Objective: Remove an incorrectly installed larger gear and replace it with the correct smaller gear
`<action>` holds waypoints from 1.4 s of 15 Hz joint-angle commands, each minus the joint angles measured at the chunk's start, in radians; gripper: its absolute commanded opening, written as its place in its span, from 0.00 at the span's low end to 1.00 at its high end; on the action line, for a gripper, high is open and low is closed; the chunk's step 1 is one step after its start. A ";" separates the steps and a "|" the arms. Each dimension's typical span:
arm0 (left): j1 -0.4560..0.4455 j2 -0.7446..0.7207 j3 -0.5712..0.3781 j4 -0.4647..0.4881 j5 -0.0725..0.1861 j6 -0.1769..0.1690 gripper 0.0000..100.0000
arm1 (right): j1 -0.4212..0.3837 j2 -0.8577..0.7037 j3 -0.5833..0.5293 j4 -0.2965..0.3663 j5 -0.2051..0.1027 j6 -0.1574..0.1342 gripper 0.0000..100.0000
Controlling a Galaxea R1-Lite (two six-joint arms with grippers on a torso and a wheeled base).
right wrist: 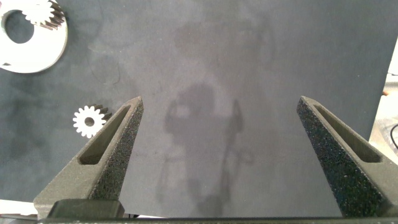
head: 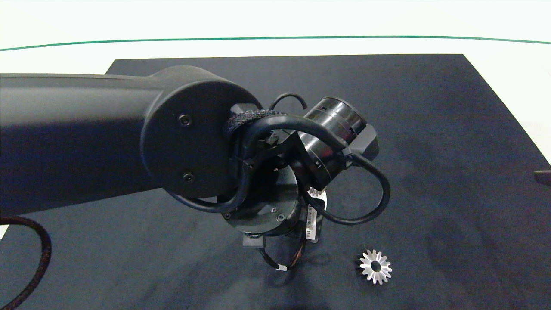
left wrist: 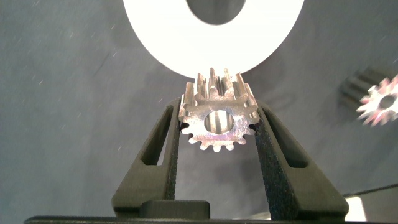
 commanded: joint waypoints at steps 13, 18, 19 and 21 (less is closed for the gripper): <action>0.000 0.121 -0.102 0.035 0.055 0.000 0.16 | -0.019 -0.011 -0.001 0.004 0.018 -0.011 1.00; -0.005 0.137 -0.104 0.038 0.089 0.000 0.16 | -0.019 -0.009 -0.001 0.004 0.025 -0.011 1.00; -0.006 0.135 -0.105 0.038 0.089 0.000 0.16 | -0.019 -0.009 -0.001 0.004 0.025 -0.011 1.00; -0.008 0.137 -0.108 0.038 0.089 0.000 0.16 | -0.019 -0.009 -0.001 0.004 0.028 -0.011 1.00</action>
